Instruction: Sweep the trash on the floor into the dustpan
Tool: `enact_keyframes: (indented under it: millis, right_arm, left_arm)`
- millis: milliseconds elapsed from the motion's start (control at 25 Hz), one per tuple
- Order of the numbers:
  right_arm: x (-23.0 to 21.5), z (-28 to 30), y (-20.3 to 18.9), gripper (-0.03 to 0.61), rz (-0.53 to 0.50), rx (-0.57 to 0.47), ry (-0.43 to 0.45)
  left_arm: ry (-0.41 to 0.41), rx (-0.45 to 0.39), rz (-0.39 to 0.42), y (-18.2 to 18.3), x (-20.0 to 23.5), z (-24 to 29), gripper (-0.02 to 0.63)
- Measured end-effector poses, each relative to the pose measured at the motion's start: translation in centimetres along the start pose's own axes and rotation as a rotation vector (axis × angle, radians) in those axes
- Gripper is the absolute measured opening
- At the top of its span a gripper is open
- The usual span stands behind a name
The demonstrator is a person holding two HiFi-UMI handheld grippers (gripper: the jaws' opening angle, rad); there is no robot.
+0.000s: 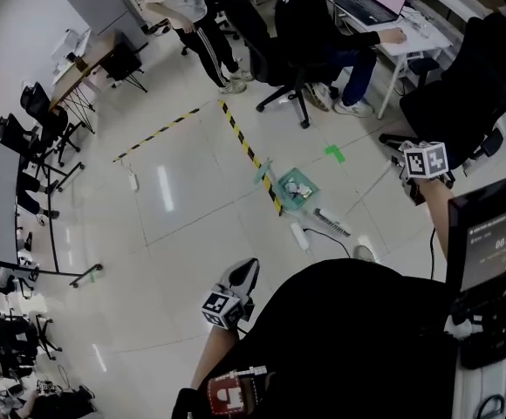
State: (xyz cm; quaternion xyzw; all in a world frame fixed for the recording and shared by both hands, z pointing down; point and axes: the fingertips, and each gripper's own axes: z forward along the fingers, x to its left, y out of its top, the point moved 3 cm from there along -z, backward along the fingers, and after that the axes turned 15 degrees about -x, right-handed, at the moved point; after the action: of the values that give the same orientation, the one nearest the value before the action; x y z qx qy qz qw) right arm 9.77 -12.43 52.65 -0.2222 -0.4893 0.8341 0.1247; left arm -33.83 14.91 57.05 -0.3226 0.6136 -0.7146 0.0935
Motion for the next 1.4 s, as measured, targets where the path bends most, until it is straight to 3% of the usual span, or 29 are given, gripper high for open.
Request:
enact_keyframes:
  millis: [280, 560, 760, 1000, 1400]
  right_arm:
    - [0.0, -7.1, -2.5, 0.051, -0.036, 0.018, 0.175]
    - [-3.4, -15.5, -4.4, 0.052, -0.075, 0.009, 0.383]
    - [-3.9, -19.0, -6.6, 0.054, -0.132, -0.003, 0.461]
    - [0.0, -21.8, -9.1, 0.054, -0.160, 0.006, 0.470]
    - [7.5, -24.4, -13.7, 0.051, -0.143, 0.043, 0.370]
  left_arm:
    - [-0.034, 0.005, 0.047, 0.1, -8.4, 2.2, 0.000]
    - [0.056, -0.065, 0.037, -2.1, -21.4, 7.0, 0.000]
    - [0.075, -0.039, 0.037, -4.6, -29.7, 7.0, 0.000]
    - [0.076, -0.065, 0.040, -5.8, -29.7, 2.4, 0.000]
    - [0.001, -0.058, 0.052, -6.2, -25.1, -7.8, 0.000]
